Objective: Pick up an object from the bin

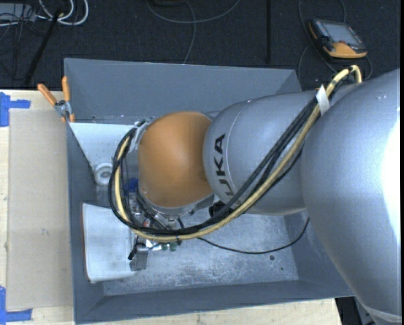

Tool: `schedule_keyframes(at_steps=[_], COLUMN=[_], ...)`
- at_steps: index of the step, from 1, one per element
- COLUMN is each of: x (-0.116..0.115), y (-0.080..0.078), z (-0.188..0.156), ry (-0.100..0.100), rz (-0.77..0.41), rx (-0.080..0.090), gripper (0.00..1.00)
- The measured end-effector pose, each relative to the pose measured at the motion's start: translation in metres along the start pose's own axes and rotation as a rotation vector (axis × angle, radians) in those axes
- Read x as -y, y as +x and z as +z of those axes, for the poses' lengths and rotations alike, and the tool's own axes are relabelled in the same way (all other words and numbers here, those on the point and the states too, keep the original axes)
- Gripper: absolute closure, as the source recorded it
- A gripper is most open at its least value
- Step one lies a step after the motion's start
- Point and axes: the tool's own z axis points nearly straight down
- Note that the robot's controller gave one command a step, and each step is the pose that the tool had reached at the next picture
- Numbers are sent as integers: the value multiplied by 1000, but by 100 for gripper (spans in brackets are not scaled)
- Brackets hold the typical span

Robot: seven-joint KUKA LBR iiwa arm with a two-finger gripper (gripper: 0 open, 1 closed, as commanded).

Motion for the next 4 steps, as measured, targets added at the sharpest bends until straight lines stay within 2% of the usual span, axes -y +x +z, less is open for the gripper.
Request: schedule_keyframes(at_steps=[1, 2, 3, 4], x=[65, 80, 84, 82], y=[-39, -29, -34, -40], z=[82, 47, 29, 81], ry=[-1, -2, -2, -2], rz=[-110, -210, -322, -335], rx=[3, 9, 11, 5], gripper=[0, 0, 0, 0])
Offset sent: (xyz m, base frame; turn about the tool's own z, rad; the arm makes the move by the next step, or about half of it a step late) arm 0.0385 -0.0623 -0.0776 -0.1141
